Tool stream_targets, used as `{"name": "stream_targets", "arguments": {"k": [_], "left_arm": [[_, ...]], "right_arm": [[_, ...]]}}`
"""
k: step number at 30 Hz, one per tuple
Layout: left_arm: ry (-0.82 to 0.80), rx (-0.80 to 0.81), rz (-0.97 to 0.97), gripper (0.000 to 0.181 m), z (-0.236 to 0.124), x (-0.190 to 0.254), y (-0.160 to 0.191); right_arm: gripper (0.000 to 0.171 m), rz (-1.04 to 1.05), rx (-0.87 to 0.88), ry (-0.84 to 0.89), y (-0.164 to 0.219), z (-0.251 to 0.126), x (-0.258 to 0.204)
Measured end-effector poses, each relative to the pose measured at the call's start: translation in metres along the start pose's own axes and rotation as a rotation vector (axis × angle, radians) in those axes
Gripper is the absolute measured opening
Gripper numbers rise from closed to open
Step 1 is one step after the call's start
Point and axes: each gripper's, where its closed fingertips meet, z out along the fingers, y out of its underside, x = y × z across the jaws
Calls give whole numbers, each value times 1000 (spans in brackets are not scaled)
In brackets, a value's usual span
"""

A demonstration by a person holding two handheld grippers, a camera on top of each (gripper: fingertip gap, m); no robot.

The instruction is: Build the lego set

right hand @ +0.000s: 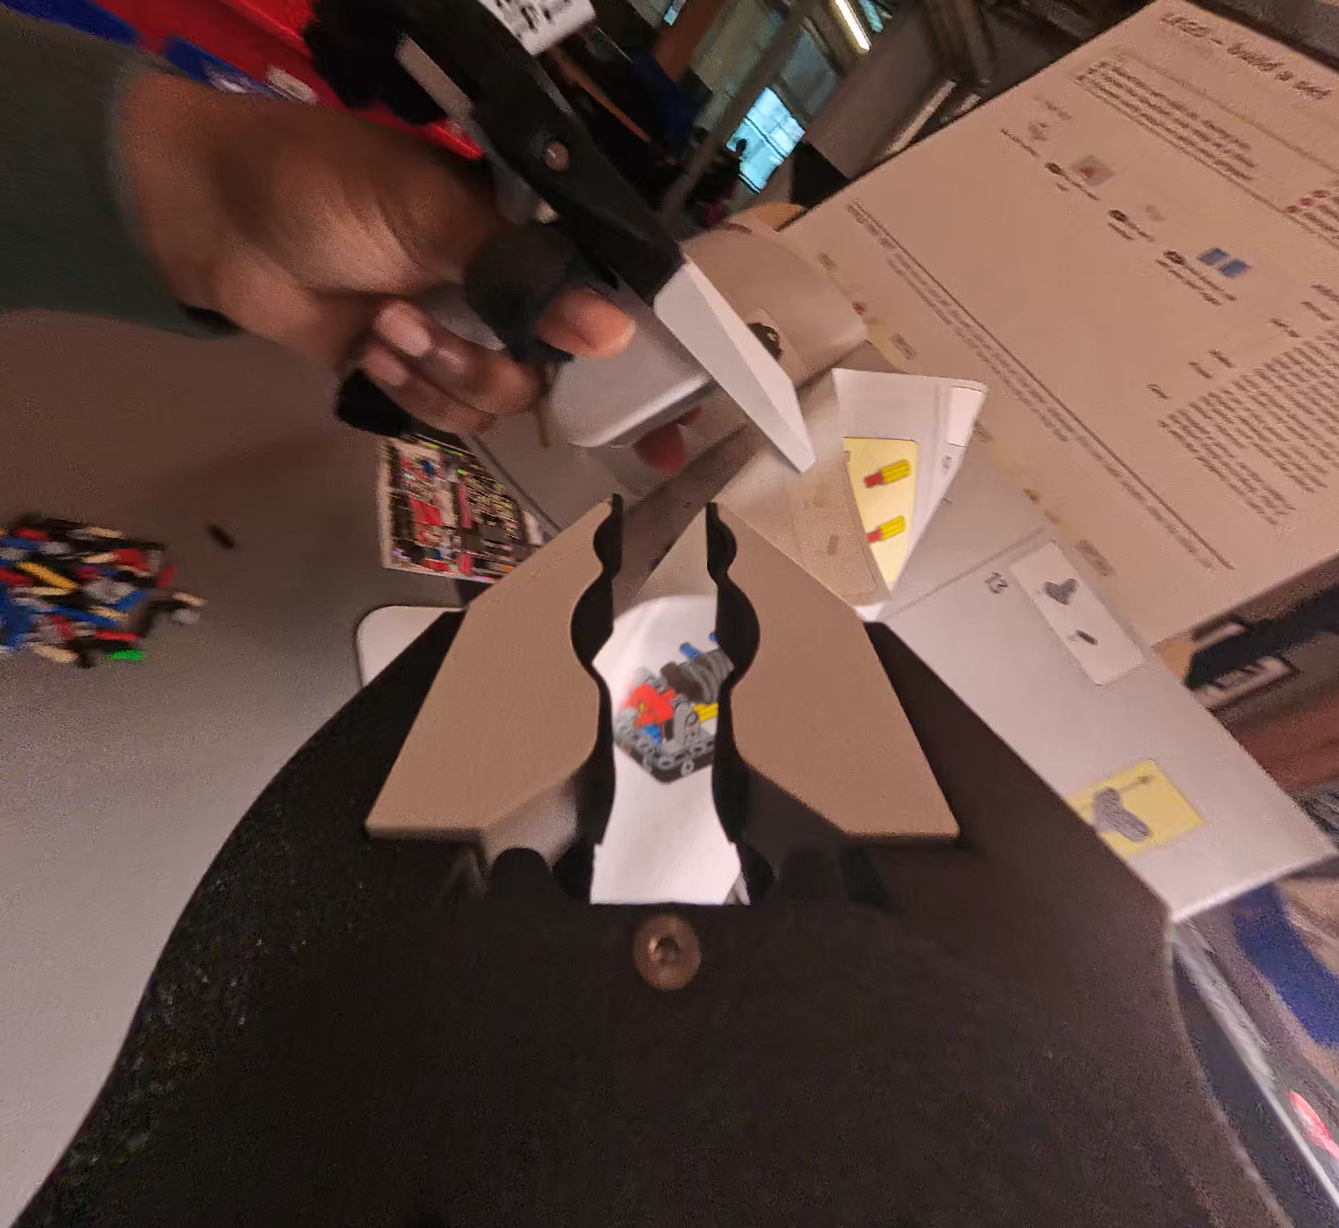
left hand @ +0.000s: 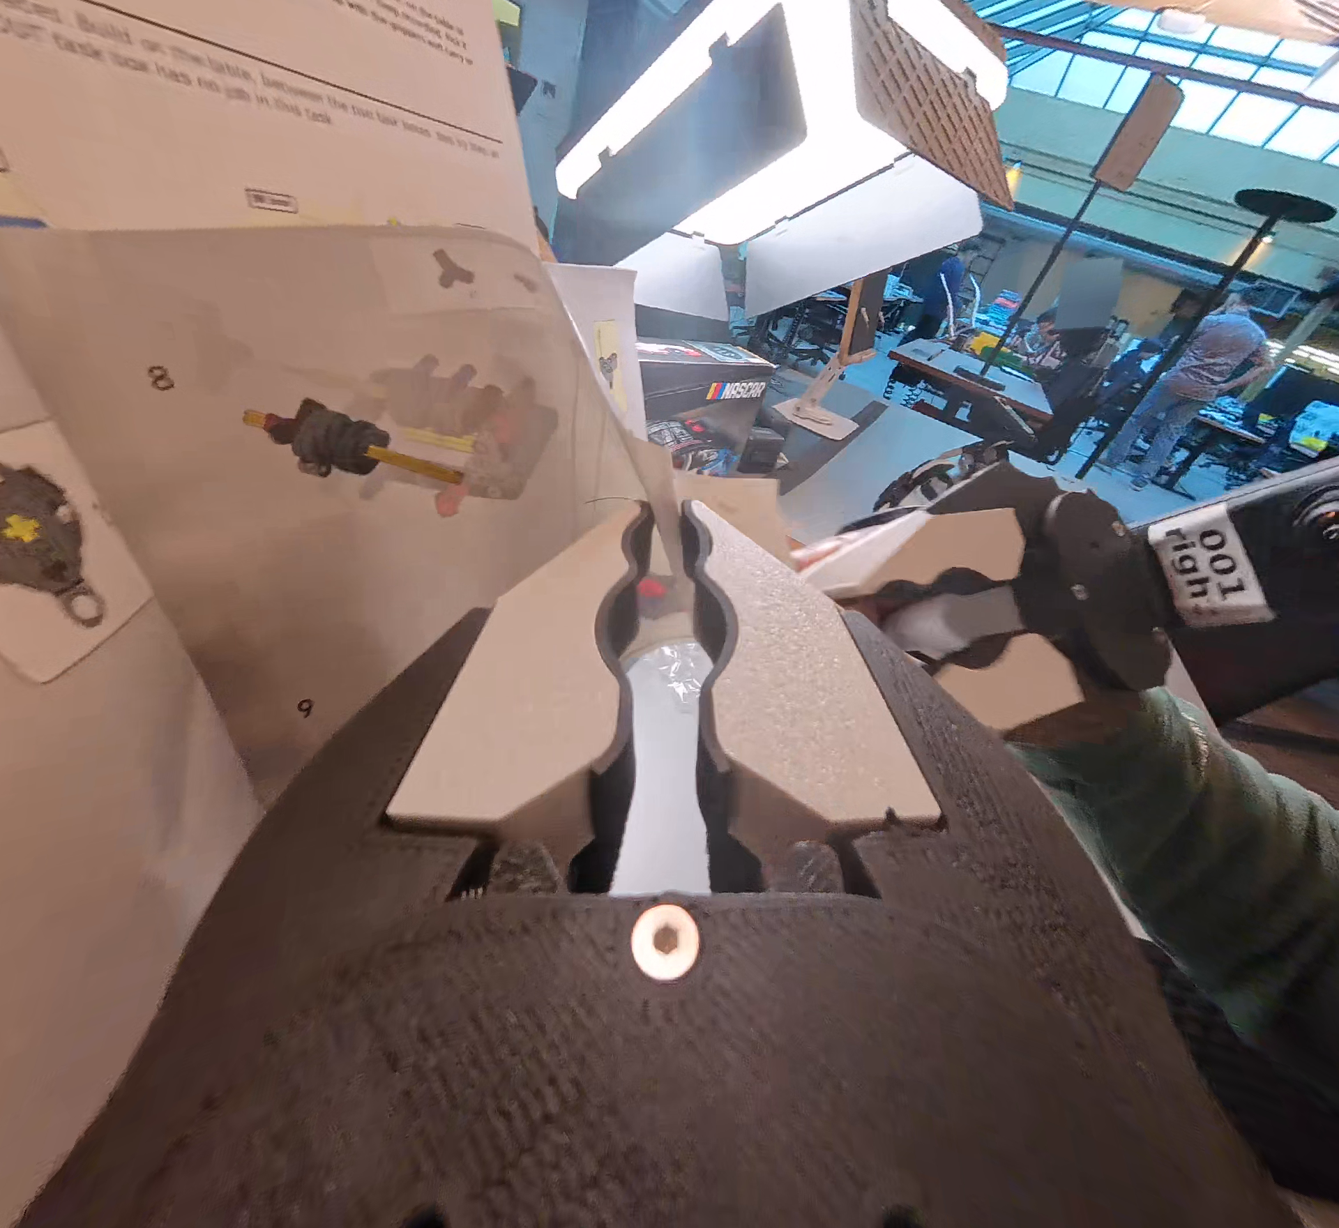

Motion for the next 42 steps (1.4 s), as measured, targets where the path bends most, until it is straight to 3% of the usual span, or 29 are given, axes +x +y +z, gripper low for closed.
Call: {"name": "stream_targets", "arguments": {"k": [1, 3, 5, 7, 9, 11, 14, 21, 26, 28, 34, 38, 42], "left_arm": [[-8, 5, 4, 4, -4, -3, -1], [-16, 18, 16, 2, -15, -7, -3], [-21, 24, 26, 2, -28, -9, -5], [-30, 23, 40, 2, -41, -13, -7], [-41, 16, 55, 2, -53, -17, -10], [-50, 23, 58, 2, -65, -21, -16], [-53, 40, 45, 3, -83, -25, -28], [-142, 117, 148, 13, -152, -28, -57], [-318, 231, 161, 15, -221, -48, -56], [-318, 266, 165, 15, -236, -39, -49], [-328, 39, 235, 13, -212, -36, 18], [-354, -82, 107, 16, -171, -82, 56], [-497, -120, 45, 14, -147, -145, 68]], "right_arm": [[26, 45, 41, -65, -6, -7, -8], [33, 180, 154, -142, -19, -25, -9], [34, 286, 233, -73, -18, -40, 16], [35, 330, 157, 11, 9, -38, 38], [36, 306, -12, 24, 46, -23, 40], [42, 327, -108, -84, 65, -1, 20], [43, 364, -86, -247, 51, 27, -10], [40, 227, -179, -213, 42, 72, -19], [33, 207, -228, -146, 47, 88, -15], [31, 192, -242, -151, 43, 98, -19], [26, 162, -323, -134, 25, 139, -27], [24, 107, -420, -125, 26, 165, -33], [20, 56, -471, -131, 29, 184, -40]]}}
